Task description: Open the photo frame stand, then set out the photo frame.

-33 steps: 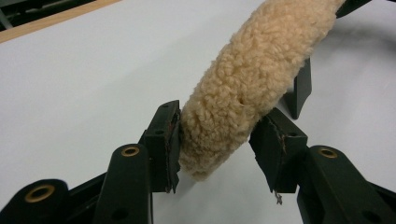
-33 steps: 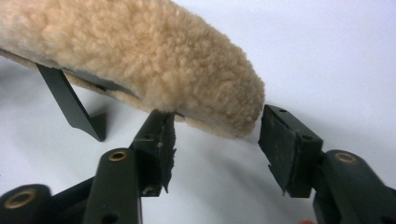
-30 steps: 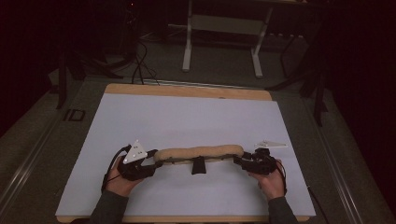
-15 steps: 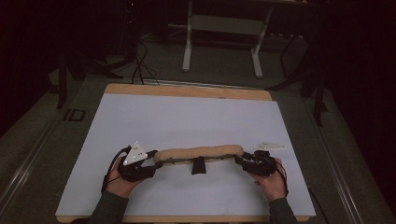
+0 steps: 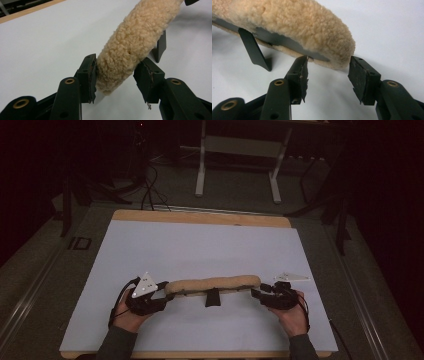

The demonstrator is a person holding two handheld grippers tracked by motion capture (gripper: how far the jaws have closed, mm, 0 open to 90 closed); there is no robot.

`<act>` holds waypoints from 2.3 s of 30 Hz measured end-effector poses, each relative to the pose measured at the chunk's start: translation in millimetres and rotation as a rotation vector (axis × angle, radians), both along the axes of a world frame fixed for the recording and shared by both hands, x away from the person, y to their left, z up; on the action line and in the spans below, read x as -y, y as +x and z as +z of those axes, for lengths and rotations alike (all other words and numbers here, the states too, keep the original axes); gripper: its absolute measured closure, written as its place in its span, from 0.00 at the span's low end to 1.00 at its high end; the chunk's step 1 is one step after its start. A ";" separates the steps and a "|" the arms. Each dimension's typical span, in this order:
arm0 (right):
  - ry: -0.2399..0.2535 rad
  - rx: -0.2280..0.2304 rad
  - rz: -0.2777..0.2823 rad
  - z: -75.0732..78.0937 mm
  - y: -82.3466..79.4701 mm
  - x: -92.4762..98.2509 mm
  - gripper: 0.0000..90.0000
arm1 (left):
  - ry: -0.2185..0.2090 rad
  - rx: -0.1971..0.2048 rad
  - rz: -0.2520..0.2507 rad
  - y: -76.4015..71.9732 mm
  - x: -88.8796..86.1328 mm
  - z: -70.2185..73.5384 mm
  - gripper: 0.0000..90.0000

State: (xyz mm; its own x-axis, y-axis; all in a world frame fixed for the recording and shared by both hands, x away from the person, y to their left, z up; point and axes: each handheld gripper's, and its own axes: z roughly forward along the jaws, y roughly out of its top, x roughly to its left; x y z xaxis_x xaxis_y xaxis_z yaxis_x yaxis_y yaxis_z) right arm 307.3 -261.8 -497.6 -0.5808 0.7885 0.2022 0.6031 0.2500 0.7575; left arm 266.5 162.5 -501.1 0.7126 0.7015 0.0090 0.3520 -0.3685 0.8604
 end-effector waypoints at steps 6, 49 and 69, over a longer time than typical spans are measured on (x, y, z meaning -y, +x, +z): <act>-0.024 0.004 -0.018 -0.3 -2.6 0.1 0.59 | -0.004 -0.004 -0.001 0.3 -0.4 -0.2 0.59; -0.057 0.025 -0.043 -0.8 -0.6 -15.3 1.00 | 0.042 0.022 0.008 -2.2 1.4 -0.6 0.65; -0.030 0.024 -0.047 4.9 18.2 -21.8 0.99 | 0.053 0.024 -0.004 -10.1 2.3 -0.4 0.69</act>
State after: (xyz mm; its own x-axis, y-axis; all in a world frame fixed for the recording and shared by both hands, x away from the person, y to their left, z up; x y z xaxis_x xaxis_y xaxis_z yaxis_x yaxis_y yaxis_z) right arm 325.6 -240.0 -492.7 -0.5477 0.8204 0.1644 0.5965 0.2450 0.7643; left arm 256.4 160.2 -501.5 0.7143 0.6970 0.0633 0.3297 -0.4149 0.8481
